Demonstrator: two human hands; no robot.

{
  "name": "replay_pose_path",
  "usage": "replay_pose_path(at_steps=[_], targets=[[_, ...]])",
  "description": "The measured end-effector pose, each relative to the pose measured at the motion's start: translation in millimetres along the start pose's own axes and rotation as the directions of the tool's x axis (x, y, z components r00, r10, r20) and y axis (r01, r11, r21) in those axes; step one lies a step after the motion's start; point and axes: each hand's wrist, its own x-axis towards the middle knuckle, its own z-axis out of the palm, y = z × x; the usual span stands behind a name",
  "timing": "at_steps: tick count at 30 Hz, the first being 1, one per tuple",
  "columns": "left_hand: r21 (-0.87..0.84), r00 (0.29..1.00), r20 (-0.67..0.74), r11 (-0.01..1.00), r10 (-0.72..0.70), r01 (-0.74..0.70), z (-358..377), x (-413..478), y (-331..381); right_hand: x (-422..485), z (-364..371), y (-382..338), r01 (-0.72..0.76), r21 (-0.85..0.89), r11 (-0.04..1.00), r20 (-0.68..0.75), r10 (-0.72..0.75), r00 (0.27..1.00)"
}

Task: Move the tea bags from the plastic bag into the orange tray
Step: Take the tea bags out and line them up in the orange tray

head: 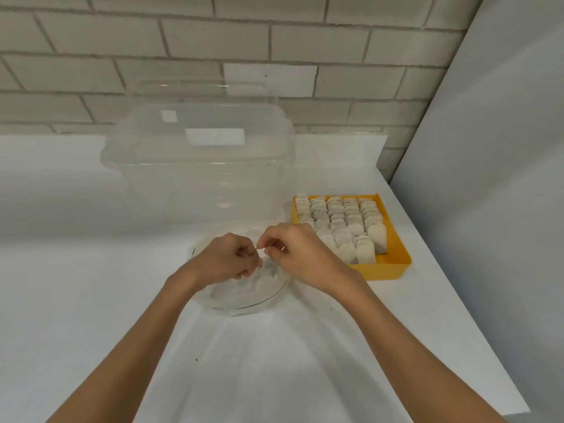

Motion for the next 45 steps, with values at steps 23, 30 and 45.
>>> replay_pose_path(at_steps=[23, 30, 45], targets=[[0.584, 0.947, -0.294, 0.761, -0.128, 0.284, 1, -23, -56, 21, 52, -16, -0.012, -0.57, 0.821, 0.23, 0.174, 0.958], [0.509, 0.977, -0.201, 0.844, -0.076, 0.17, 13, -18, -62, 28, 66, -8, -0.069, -0.575, 0.815, 0.304, 0.291, 0.907], [0.126, 0.979, -0.186, 0.986, -0.085, 0.11, 41, 14, -59, 22, 53, -1, -0.233, -0.172, 0.957, 0.33, 0.279, 0.902]])
